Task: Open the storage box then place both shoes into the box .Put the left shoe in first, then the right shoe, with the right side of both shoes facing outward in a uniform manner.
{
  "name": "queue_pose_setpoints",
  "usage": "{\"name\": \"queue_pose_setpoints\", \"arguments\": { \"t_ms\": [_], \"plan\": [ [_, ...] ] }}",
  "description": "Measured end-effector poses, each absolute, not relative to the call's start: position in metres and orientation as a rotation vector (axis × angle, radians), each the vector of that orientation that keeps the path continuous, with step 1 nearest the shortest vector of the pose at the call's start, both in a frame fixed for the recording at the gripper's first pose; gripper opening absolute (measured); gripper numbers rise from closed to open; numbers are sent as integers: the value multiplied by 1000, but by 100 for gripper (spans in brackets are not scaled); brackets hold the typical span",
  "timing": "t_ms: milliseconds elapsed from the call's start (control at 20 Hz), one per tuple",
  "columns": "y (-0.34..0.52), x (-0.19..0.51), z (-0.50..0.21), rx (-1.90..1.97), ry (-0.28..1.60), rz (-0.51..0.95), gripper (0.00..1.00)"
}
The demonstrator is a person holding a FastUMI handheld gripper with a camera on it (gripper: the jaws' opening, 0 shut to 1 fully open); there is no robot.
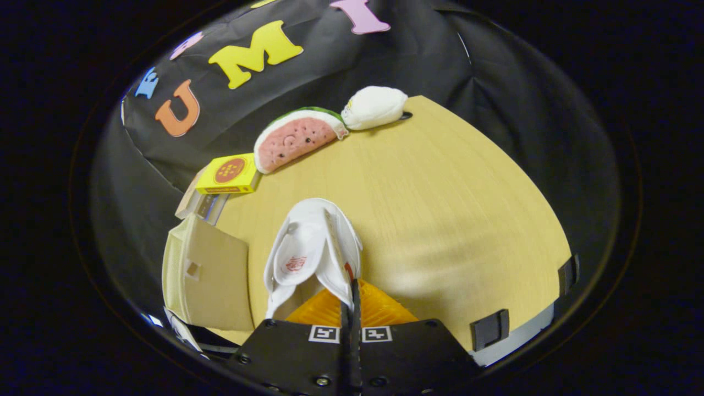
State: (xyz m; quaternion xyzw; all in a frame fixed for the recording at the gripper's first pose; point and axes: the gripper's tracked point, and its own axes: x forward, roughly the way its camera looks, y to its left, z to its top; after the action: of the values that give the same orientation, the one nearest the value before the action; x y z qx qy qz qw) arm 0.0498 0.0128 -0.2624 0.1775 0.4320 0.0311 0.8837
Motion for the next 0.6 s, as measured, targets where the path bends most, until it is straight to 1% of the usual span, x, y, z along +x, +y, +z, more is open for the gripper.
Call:
{"name": "queue_pose_setpoints", "arguments": {
  "t_ms": [300,600],
  "plan": [
    [97,35,-178,429,788,40,0],
    [188,27,-142,462,754,49,0]
  ]
}}
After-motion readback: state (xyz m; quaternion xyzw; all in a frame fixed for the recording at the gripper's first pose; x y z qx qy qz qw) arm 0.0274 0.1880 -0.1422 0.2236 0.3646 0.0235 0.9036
